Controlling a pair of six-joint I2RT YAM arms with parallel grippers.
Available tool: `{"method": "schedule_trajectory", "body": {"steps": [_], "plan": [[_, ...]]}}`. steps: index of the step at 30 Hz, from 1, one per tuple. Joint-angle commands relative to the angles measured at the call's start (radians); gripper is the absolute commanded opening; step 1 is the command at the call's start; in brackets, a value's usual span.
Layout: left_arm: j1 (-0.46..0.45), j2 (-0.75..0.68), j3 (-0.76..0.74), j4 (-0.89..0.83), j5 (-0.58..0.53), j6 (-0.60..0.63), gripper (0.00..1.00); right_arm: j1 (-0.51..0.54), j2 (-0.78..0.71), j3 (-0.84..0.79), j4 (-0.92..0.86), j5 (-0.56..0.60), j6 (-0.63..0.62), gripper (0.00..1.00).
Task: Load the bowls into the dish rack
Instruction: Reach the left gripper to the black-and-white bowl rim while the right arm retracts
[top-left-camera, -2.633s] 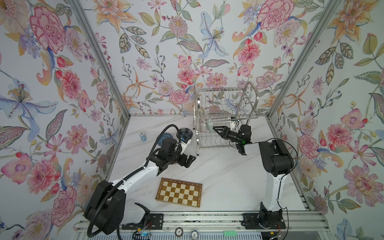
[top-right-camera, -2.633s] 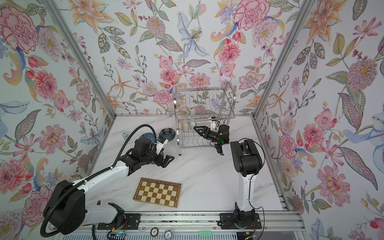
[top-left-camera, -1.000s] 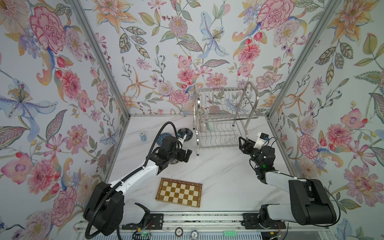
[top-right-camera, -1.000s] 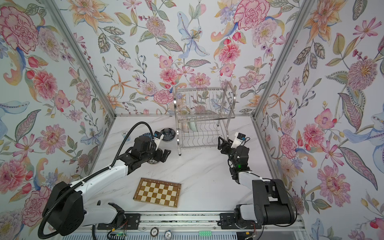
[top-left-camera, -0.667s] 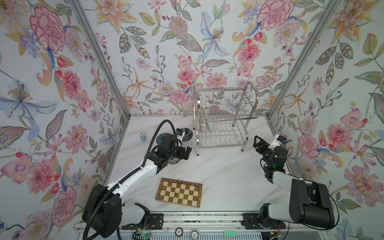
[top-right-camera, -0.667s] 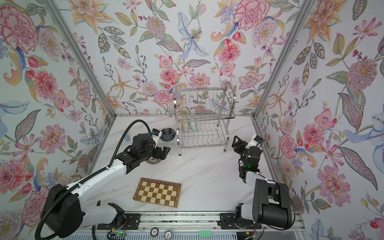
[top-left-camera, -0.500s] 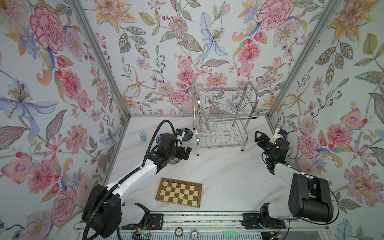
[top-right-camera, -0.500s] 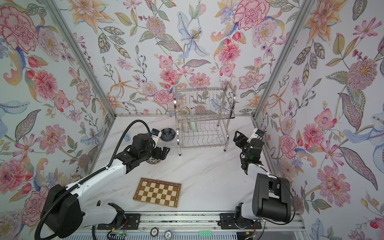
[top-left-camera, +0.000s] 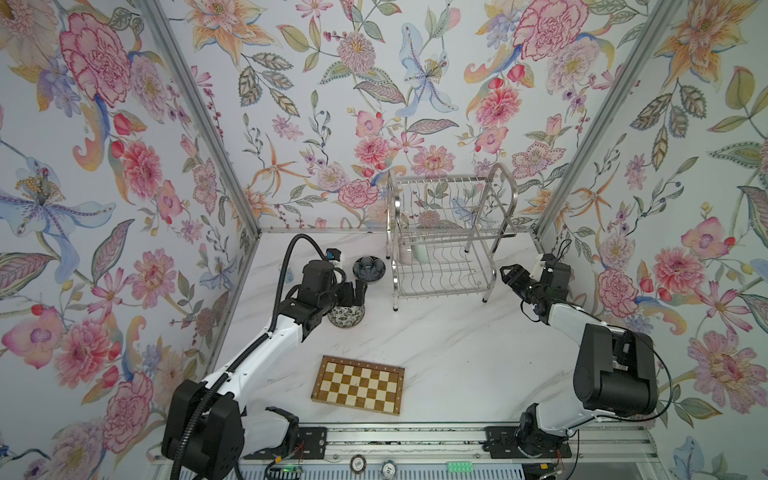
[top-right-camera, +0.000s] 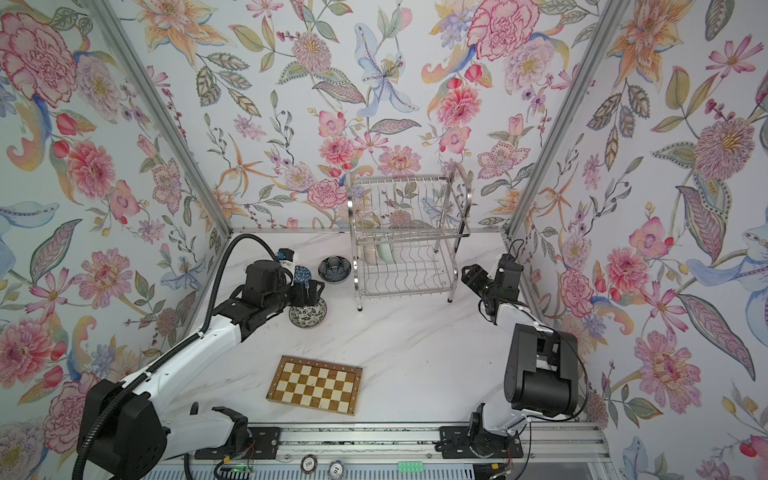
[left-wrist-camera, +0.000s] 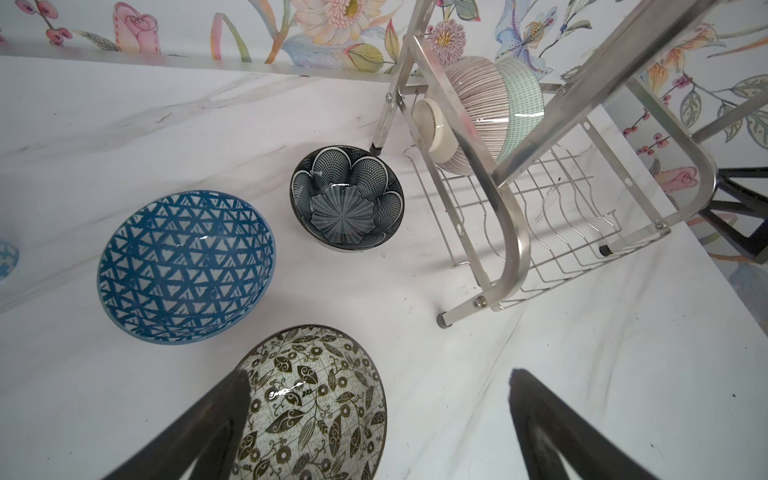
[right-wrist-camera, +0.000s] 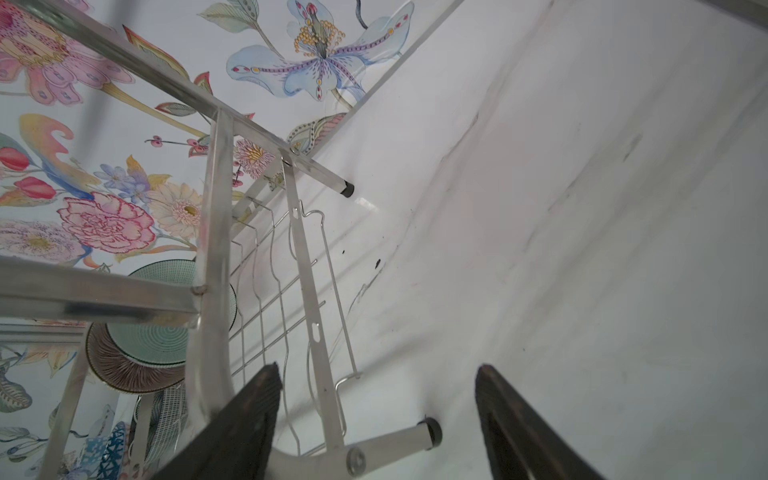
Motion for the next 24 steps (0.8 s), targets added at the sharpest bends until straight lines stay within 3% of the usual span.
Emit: {"method": "schedule_trajectory", "body": {"steps": [1,10,24], "plan": [[0.007,0.032,0.038,-0.024,0.023,-0.061,0.99,0.028,0.012,0.045,-0.103,-0.023,-0.056,0.75],[0.007,0.160,0.099,0.039,-0.013,-0.159,0.99,0.072,0.016,0.089,-0.179,-0.071,-0.151,0.75],[0.007,0.276,0.188,-0.014,-0.072,-0.125,0.99,0.142,-0.053,0.081,-0.253,0.044,-0.196,0.76]]}}
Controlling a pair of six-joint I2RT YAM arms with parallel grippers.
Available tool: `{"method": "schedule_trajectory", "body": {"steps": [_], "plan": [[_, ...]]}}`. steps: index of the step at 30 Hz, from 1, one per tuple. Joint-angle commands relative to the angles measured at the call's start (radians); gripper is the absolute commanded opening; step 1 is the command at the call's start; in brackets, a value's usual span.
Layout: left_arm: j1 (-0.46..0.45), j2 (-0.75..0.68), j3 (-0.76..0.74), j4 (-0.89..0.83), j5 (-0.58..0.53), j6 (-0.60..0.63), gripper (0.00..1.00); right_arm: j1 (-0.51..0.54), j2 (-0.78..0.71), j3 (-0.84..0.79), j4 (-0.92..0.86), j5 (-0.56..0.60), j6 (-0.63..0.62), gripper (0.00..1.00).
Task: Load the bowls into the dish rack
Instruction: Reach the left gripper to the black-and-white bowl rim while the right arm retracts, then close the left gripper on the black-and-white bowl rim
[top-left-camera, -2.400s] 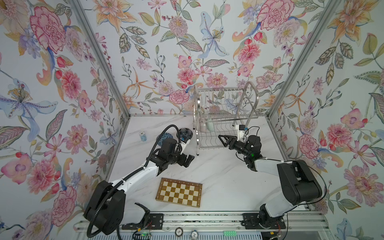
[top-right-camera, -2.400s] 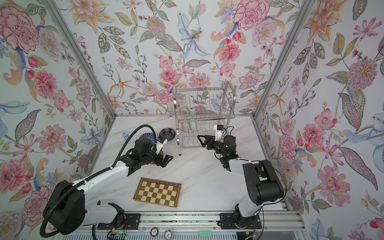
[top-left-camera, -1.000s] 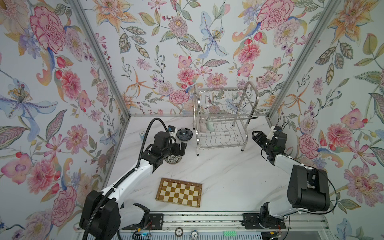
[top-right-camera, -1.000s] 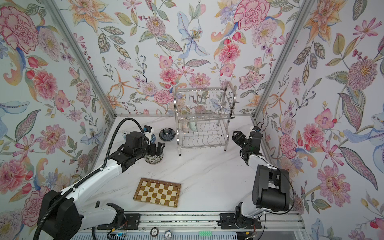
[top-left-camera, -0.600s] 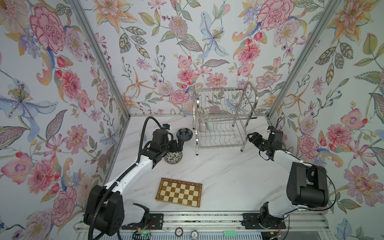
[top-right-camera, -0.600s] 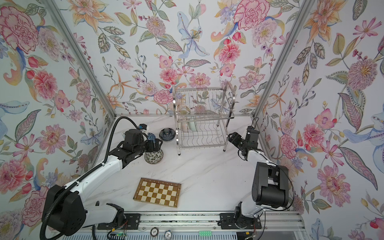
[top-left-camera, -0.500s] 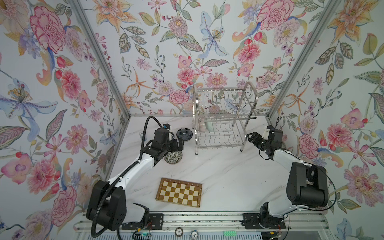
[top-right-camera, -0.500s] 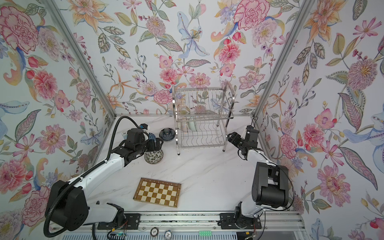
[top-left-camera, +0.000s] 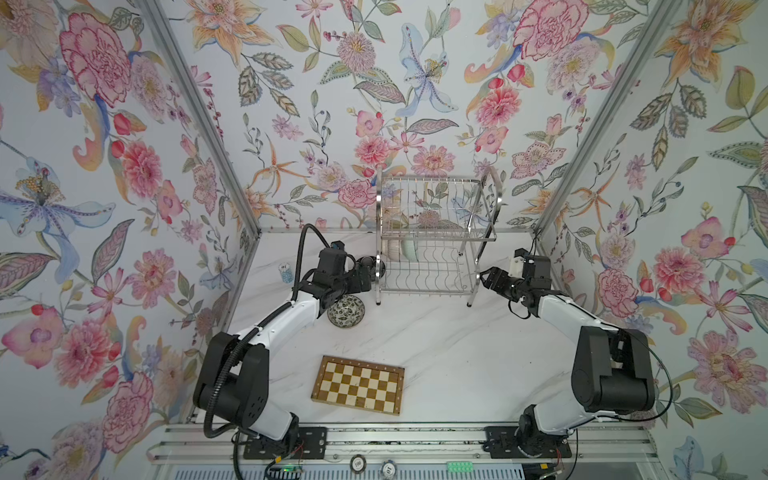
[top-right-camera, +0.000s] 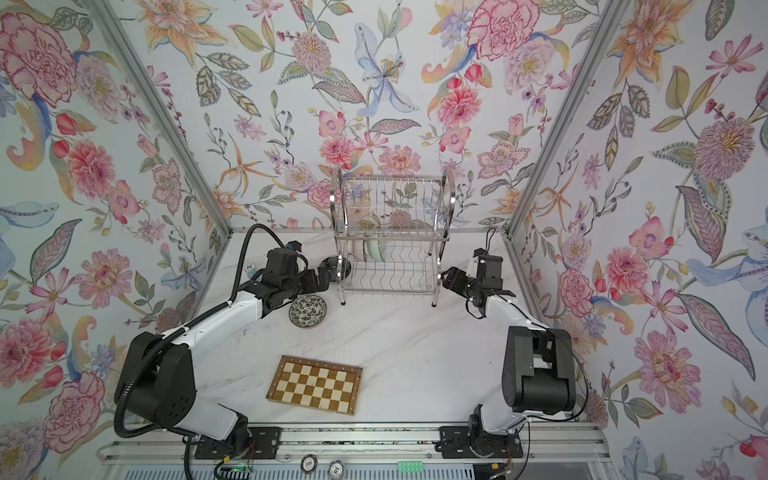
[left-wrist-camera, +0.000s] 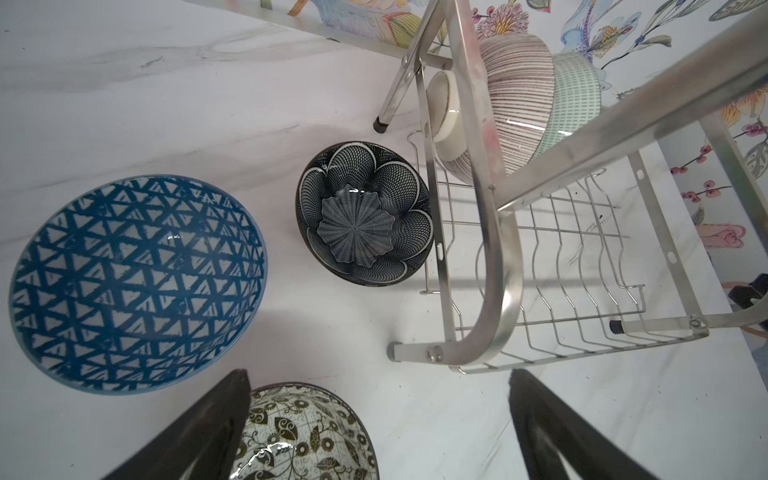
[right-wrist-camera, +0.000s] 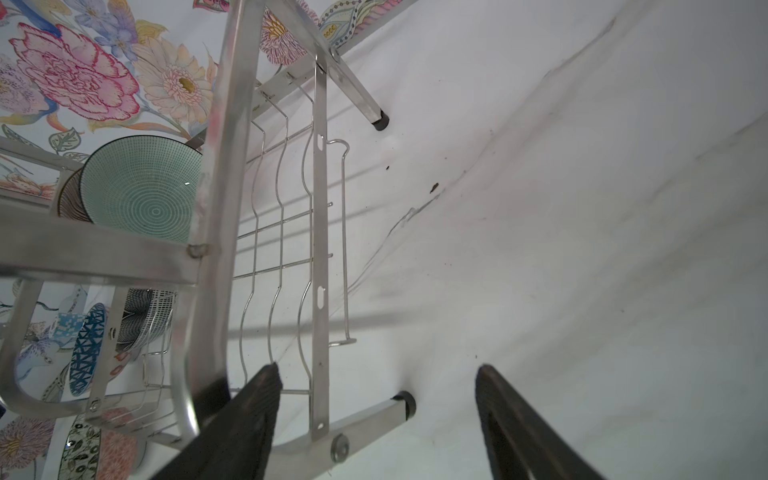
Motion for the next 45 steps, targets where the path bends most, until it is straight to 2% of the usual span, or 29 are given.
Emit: {"method": "schedule_trajectory", "body": {"steps": [1,8,11,16,20,21,25,34,45], "plan": [[0.006,0.016,0.039,-0.037,-0.044,0.011,0.99,0.008,-0.054,-0.010,-0.027,0.059,-0.024,0.76],[0.028,0.016,0.041,-0.081,-0.089,-0.013,0.99,0.047,-0.174,-0.117,0.089,0.199,-0.002,0.76],[0.042,0.048,0.058,-0.096,-0.099,-0.011,0.93,0.083,-0.227,-0.177,0.186,0.205,-0.002,0.76],[0.059,0.112,0.141,-0.158,-0.119,0.002,0.75,0.188,-0.258,-0.218,0.255,0.208,-0.036,0.75],[0.061,0.200,0.244,-0.206,-0.111,-0.002,0.44,0.269,-0.247,-0.220,0.264,0.217,-0.047,0.75],[0.061,0.224,0.272,-0.218,-0.110,-0.003,0.39,0.284,-0.239,-0.221,0.272,0.209,-0.050,0.75],[0.074,0.333,0.398,-0.269,-0.100,-0.003,0.28,0.352,-0.221,-0.222,0.291,0.207,-0.069,0.74],[0.104,0.483,0.612,-0.353,-0.091,0.050,0.31,0.405,-0.223,-0.220,0.281,0.208,-0.098,0.74],[0.103,0.594,0.731,-0.437,-0.070,0.102,0.34,0.445,-0.222,-0.218,0.304,0.204,-0.146,0.75]]}}
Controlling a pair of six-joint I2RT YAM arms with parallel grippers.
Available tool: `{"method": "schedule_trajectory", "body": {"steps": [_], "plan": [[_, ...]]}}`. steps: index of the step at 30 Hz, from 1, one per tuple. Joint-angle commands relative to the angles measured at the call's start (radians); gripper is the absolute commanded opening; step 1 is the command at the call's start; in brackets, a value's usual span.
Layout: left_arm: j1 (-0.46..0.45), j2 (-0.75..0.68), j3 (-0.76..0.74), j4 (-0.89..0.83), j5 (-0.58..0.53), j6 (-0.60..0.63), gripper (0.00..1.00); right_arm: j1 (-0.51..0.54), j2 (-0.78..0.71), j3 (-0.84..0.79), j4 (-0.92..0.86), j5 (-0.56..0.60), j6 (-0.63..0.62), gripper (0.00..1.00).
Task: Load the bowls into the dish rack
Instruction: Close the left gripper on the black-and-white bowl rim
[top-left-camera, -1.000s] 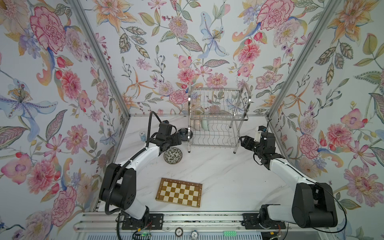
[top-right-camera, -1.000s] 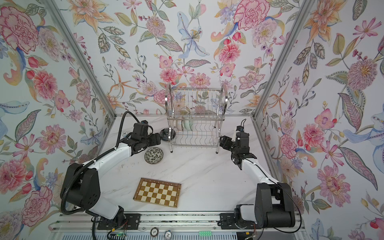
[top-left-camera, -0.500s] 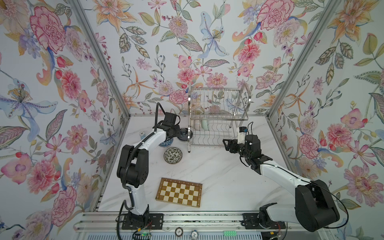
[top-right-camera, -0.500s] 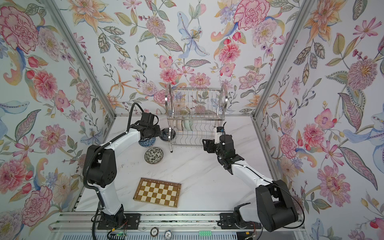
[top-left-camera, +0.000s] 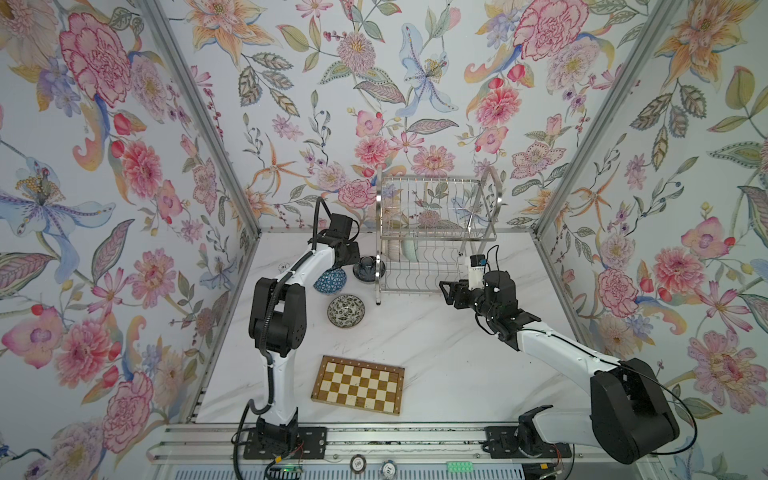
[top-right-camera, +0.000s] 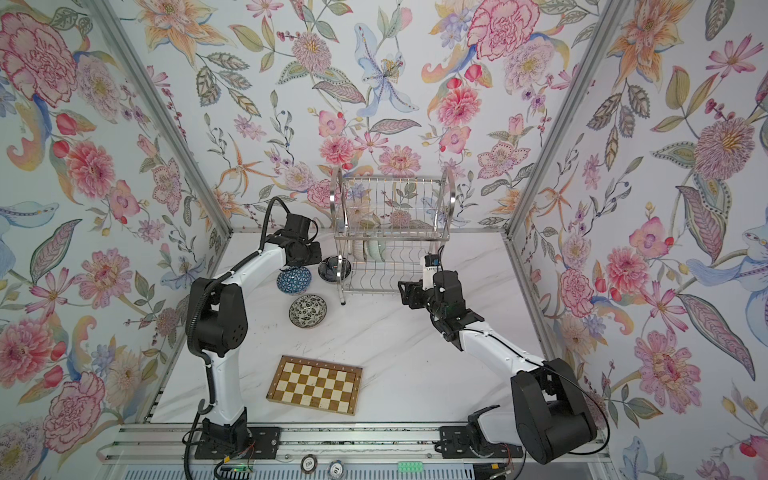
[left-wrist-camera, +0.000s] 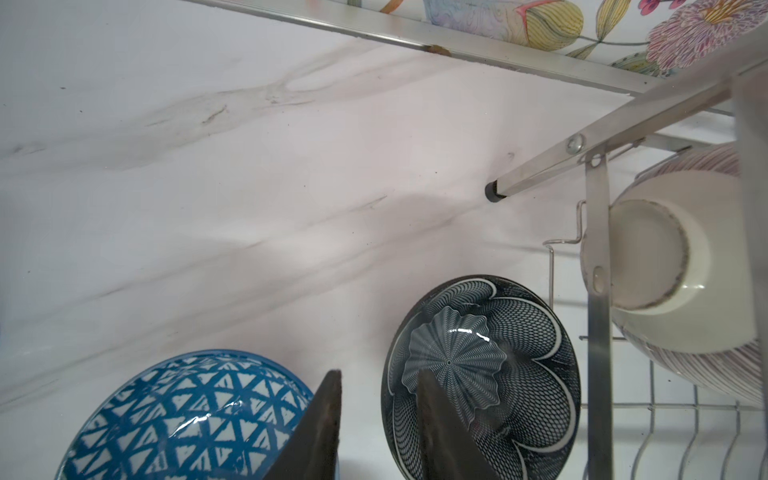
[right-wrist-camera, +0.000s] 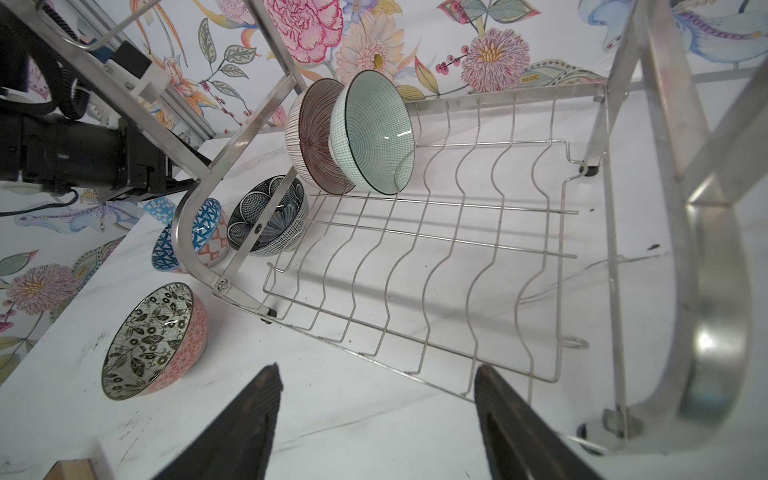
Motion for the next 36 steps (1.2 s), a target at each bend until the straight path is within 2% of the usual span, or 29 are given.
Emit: {"method": "schedule_trajectory", "body": {"steps": [1,30,36], "plan": [[0.002,0.041,0.048,-0.066,0.025,0.037,0.34,0.017,0.005,-0.007,0.028,0.006,-0.040,0.75],[0.002,0.154,0.082,-0.090,0.089,0.051,0.28,0.049,0.054,0.037,-0.010,0.042,-0.069,0.75],[-0.003,0.164,0.088,-0.084,0.104,0.052,0.22,0.050,0.057,0.039,-0.012,0.047,-0.072,0.75]]}}
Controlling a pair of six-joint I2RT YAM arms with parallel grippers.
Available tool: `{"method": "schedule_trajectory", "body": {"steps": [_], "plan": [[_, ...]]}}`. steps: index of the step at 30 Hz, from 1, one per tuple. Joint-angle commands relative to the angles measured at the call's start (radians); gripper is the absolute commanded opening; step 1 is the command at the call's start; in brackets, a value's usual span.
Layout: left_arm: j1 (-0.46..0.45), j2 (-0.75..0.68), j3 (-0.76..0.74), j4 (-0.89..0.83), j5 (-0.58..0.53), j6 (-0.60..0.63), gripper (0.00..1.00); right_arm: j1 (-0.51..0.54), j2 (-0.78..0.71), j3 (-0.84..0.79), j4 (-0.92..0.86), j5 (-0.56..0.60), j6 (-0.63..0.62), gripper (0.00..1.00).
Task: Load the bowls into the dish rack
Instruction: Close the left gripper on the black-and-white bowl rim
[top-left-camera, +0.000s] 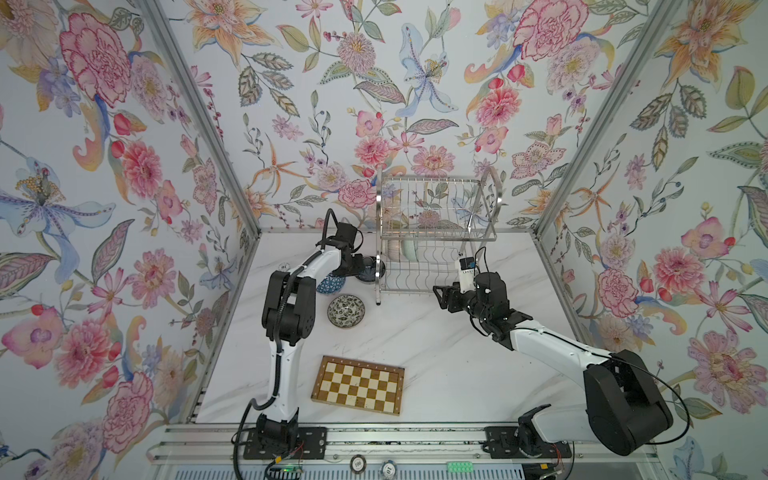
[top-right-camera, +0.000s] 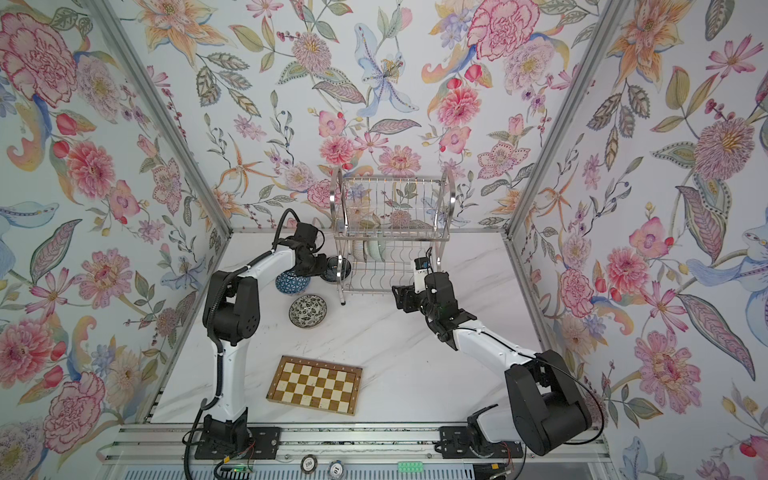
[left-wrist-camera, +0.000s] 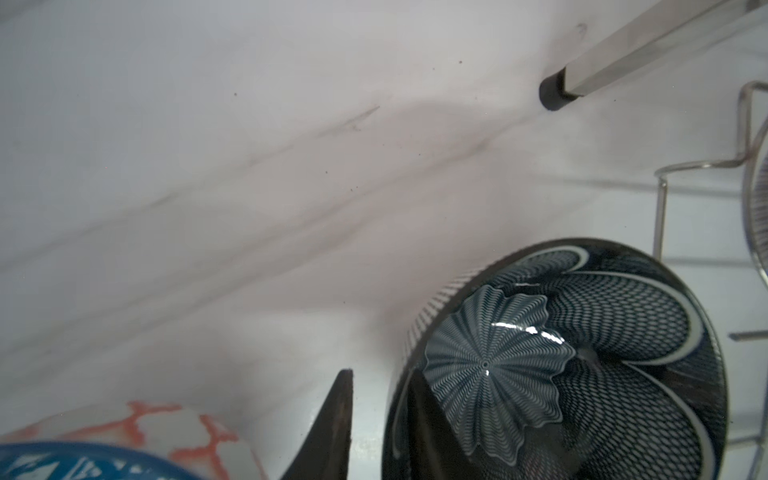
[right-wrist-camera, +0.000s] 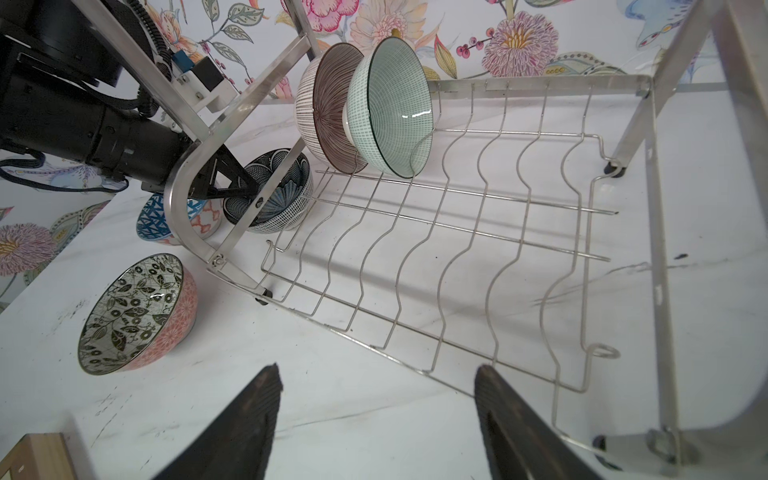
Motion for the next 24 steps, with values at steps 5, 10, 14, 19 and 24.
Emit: {"method": "schedule_trajectory", "body": {"steps": [5,10,14,19,24], "plan": [[-0.007,-0.006,0.023,-0.012,0.017,0.009,0.12,0.007,0.008,0.029,-0.011,0.022,-0.019,0.75],[-0.004,-0.049,0.023,-0.006,-0.001,0.006,0.03,0.007,0.009,0.031,-0.008,0.025,-0.020,0.75],[0.002,-0.066,0.029,-0.008,0.002,0.000,0.02,0.009,0.009,0.034,-0.007,0.023,-0.020,0.75],[0.016,-0.095,0.029,-0.008,0.003,-0.005,0.01,0.009,0.009,0.033,-0.006,0.023,-0.022,0.75],[0.043,-0.122,0.047,-0.027,-0.007,0.008,0.01,0.010,0.013,0.038,-0.001,0.019,-0.022,0.75]]}}
